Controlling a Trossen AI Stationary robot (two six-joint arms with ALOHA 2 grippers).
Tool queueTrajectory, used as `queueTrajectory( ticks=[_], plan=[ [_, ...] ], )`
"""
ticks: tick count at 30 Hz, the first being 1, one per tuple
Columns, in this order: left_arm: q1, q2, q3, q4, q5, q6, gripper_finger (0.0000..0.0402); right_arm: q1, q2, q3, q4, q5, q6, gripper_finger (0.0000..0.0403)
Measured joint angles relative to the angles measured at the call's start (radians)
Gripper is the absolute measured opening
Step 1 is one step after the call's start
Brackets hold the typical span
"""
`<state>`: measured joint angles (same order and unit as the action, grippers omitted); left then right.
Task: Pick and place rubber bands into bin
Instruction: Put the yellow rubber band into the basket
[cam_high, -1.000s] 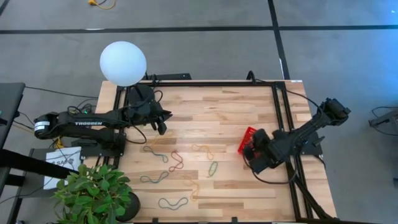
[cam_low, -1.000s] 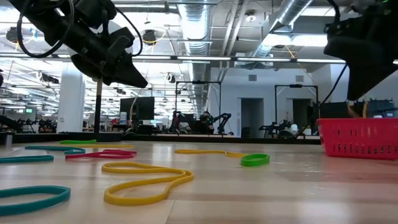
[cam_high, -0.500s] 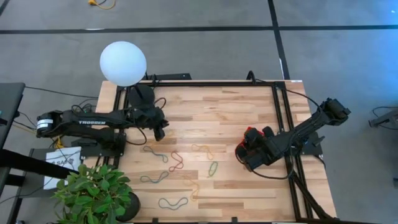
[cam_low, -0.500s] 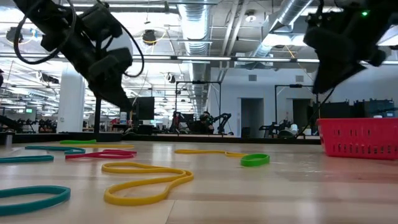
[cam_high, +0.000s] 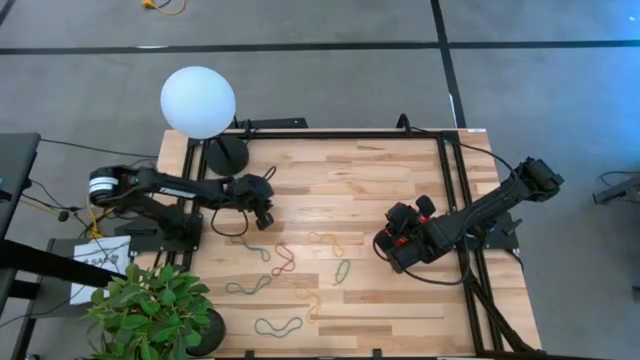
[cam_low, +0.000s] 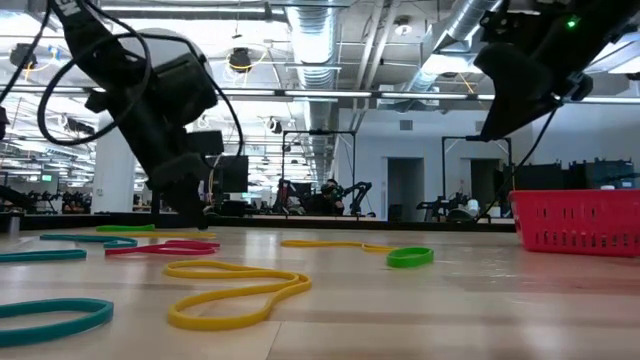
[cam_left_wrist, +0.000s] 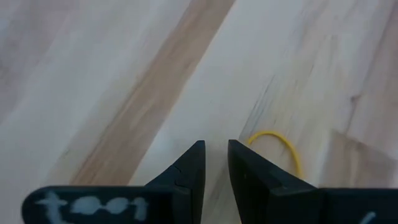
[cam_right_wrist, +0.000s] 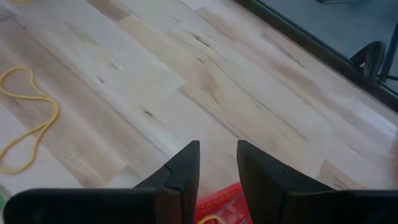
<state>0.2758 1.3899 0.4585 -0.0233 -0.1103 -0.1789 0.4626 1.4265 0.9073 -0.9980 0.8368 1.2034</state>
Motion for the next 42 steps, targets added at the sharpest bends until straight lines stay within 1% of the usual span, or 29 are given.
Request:
queueTrajectory(
  ticks=[4, 7, 10, 14, 19, 24, 30, 40, 42],
  plan=[
    [0.0, 0.042, 0.007, 0.01, 0.015, -0.012, 0.0058, -0.001, 0.0, 0.0, -0.001, 0.001, 0.0, 0.0102],
    [-0.001, 0.047, 0.007, 0.015, 0.006, -0.015, 0.0058, 0.0, 0.0, 0.0, -0.002, 0.001, -0.001, 0.0102],
    [-0.001, 0.028, 0.004, 0.017, 0.001, -0.028, 0.0058, 0.0, 0.0, 0.0, -0.003, 0.001, -0.001, 0.0102],
    [-0.001, -0.021, 0.004, 0.018, 0.063, -0.031, 0.0058, 0.0, 0.0, 0.0, -0.003, 0.001, 0.0, 0.0102],
    [0.0, -0.029, 0.004, 0.008, 0.084, -0.032, 0.0058, 0.0, 0.0, 0.0, -0.003, 0.001, 0.0, 0.0102],
    [-0.001, -0.012, 0.003, -0.026, 0.084, -0.035, 0.0058, 0.0, 0.0, 0.0, -0.003, 0.002, 0.0, 0.0102],
    [-0.001, -0.013, -0.018, -0.02, 0.074, -0.064, 0.0058, 0.0, 0.0, 0.0, -0.003, 0.002, 0.0, 0.0102],
    [-0.001, -0.014, -0.02, -0.031, 0.051, -0.079, 0.0058, 0.0, 0.0, 0.0, -0.002, 0.001, 0.0, 0.0102],
    [-0.002, 0.001, -0.019, -0.036, 0.047, -0.079, 0.0058, 0.0, 0.0, 0.0, -0.001, 0.001, 0.0, 0.0102]
  ],
)
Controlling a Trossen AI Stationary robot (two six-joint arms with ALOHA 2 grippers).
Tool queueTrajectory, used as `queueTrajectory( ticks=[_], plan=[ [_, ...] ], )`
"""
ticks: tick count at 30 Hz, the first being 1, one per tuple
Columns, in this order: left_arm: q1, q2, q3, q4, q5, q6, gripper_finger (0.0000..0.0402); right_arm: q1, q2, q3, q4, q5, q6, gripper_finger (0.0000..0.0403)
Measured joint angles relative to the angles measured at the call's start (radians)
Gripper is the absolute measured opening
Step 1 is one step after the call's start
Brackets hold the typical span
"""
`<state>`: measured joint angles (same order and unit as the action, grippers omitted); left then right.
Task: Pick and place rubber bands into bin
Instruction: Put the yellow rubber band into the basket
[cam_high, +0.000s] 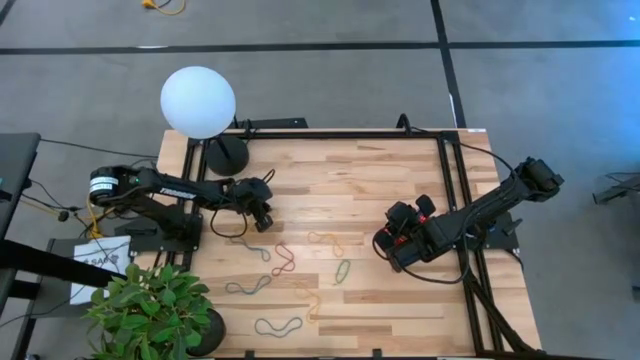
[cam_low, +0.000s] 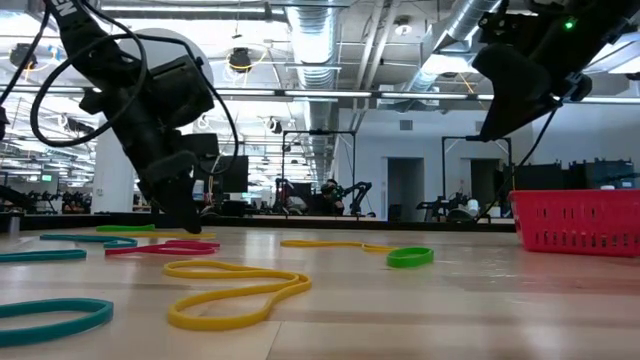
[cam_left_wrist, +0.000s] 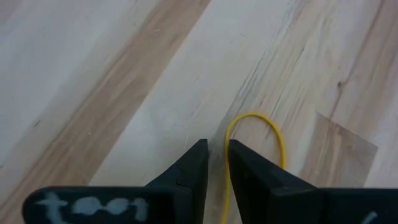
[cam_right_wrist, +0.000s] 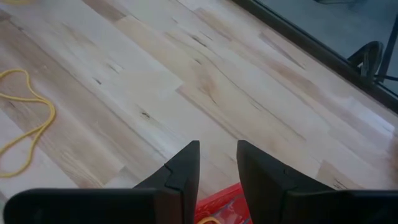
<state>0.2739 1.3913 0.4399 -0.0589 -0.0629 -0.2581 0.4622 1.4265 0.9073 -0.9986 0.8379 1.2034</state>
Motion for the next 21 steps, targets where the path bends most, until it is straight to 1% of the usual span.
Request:
queueTrajectory(
  ticks=[5, 8, 10, 12, 17, 21],
  plan=[
    [-0.008, 0.064, 0.006, 0.022, -0.008, 0.0, 0.0058, 0.001, 0.0, 0.0, 0.013, -0.002, 0.0, 0.0102],
    [-0.027, 0.071, 0.005, 0.043, -0.045, -0.015, 0.0054, 0.002, 0.0, 0.0, 0.012, -0.002, 0.0, 0.0102],
    [-0.032, 0.059, 0.002, 0.044, -0.054, -0.008, 0.004, 0.002, 0.0, 0.0, 0.012, -0.002, 0.0, 0.0102],
    [-0.037, 0.047, 0.012, 0.039, -0.046, 0.006, 0.0014, 0.002, 0.0, 0.0, 0.012, -0.002, 0.0, 0.0102],
    [-0.043, 0.049, 0.061, 0.035, -0.021, 0.024, 0.0001, 0.001, 0.0, 0.0, 0.052, -0.003, 0.0, 0.0102],
    [-0.045, 0.046, 0.154, 0.047, -0.009, 0.095, 0.0, -0.003, 0.0, 0.0, 0.091, -0.002, -0.011, 0.0102]
  ],
)
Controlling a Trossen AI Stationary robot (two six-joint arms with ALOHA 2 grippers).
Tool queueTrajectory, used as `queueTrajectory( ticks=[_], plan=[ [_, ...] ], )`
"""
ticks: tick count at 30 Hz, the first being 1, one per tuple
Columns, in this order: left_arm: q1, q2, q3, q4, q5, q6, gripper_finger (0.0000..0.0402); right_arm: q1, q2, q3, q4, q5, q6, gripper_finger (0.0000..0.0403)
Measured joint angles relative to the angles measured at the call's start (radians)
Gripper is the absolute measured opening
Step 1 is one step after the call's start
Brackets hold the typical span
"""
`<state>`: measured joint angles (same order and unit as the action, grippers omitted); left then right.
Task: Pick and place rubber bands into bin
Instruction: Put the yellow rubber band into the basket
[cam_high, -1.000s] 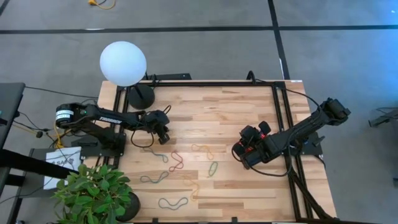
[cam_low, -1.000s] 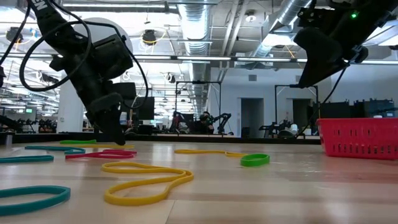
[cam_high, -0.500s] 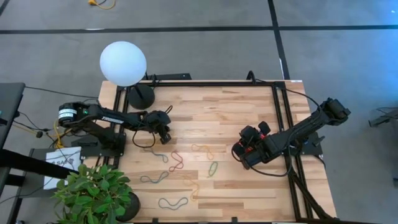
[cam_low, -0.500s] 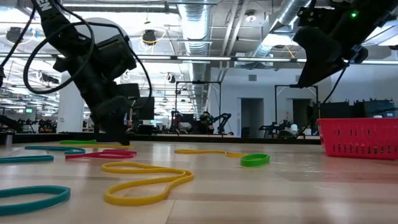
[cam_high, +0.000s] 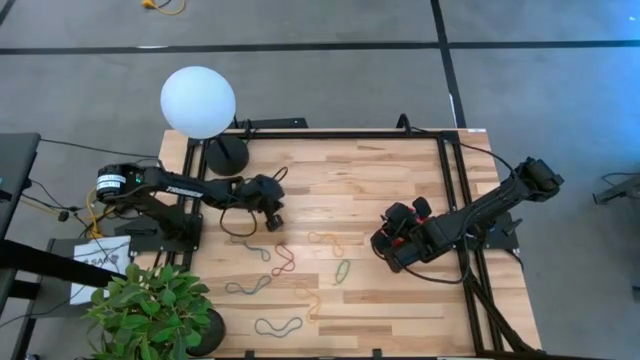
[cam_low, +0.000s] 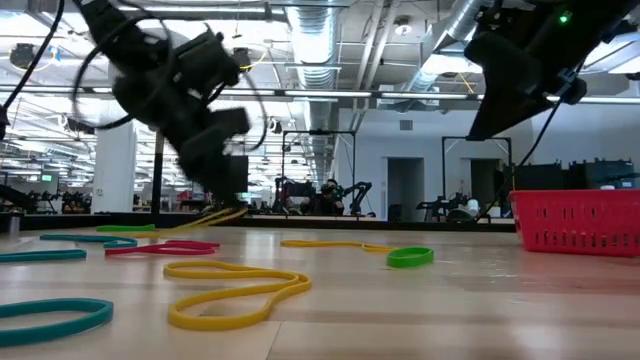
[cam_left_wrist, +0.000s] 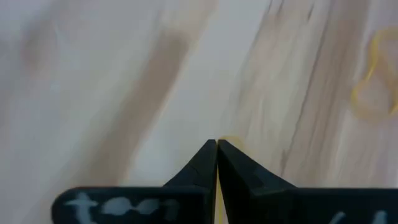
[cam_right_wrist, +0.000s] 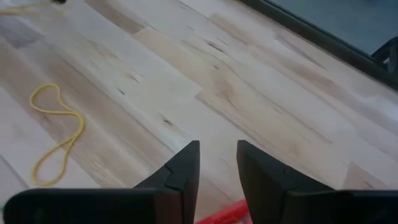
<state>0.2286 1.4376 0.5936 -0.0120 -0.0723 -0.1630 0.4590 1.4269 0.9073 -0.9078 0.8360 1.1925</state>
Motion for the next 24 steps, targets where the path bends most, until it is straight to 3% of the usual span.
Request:
queueTrajectory(
  ticks=[10, 17, 20, 24],
  plan=[
    [-0.032, -0.003, 0.245, 0.001, 0.036, 0.231, 0.0, -0.12, 0.0, 0.0, 0.08, 0.003, -0.089, 0.0102],
    [-0.032, -0.003, 0.28, -0.004, 0.041, 0.286, 0.0, -0.206, 0.003, 0.0, 0.358, -0.129, -0.485, 0.0112],
    [-0.032, 0.003, 0.28, -0.006, 0.041, 0.287, 0.0, -0.238, 0.003, 0.0, 0.496, -0.144, -0.631, 0.0129],
    [-0.032, 0.003, 0.28, -0.004, 0.042, 0.287, 0.0, -0.285, 0.003, 0.0, 0.669, -0.246, -0.79, 0.0157]
  ],
)
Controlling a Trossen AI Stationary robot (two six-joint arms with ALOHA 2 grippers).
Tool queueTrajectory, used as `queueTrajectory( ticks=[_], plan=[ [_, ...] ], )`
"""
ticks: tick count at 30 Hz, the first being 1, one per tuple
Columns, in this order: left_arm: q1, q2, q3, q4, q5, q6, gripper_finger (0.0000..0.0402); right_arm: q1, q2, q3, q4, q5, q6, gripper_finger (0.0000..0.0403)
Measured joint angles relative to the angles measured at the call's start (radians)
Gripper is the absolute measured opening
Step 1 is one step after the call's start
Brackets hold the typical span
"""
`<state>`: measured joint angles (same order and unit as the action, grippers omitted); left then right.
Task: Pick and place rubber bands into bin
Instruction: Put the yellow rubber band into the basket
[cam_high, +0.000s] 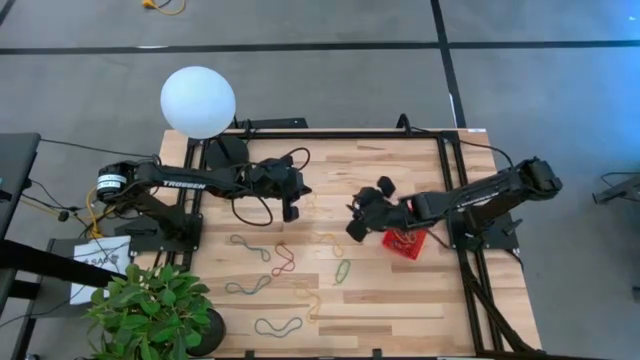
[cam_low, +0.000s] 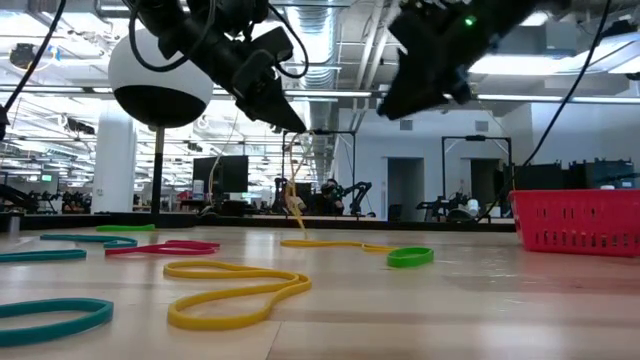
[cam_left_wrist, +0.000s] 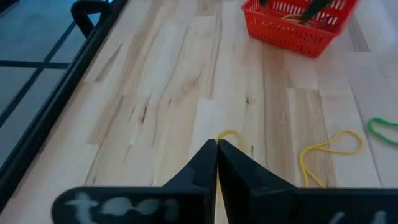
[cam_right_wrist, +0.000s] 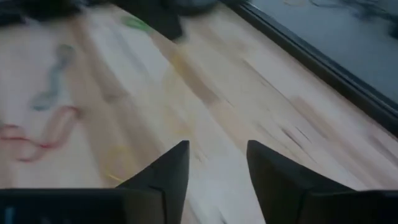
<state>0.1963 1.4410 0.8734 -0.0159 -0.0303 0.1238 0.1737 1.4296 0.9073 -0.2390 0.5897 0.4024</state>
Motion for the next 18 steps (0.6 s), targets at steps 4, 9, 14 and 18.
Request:
queueTrajectory(
  ticks=[4, 9, 14, 18],
  plan=[
    [0.0, 0.0, 0.0, 0.015, 0.004, 0.0, 0.0, -0.049, 0.03, 0.002, 0.152, -0.103, -0.094, 0.0179],
    [-0.001, 0.0, 0.0, 0.043, 0.027, 0.0, 0.0, -0.106, 0.131, 0.002, 0.242, -0.12, -0.123, 0.0184],
    [0.0, 0.0, 0.0, 0.051, 0.026, 0.0, 0.0, -0.155, 0.228, 0.0, 0.367, -0.138, -0.159, 0.017],
    [0.0, 0.0, 0.0, 0.052, 0.026, 0.0, 0.0, -0.176, 0.265, 0.016, 0.463, -0.25, -0.214, 0.0161]
  ],
)
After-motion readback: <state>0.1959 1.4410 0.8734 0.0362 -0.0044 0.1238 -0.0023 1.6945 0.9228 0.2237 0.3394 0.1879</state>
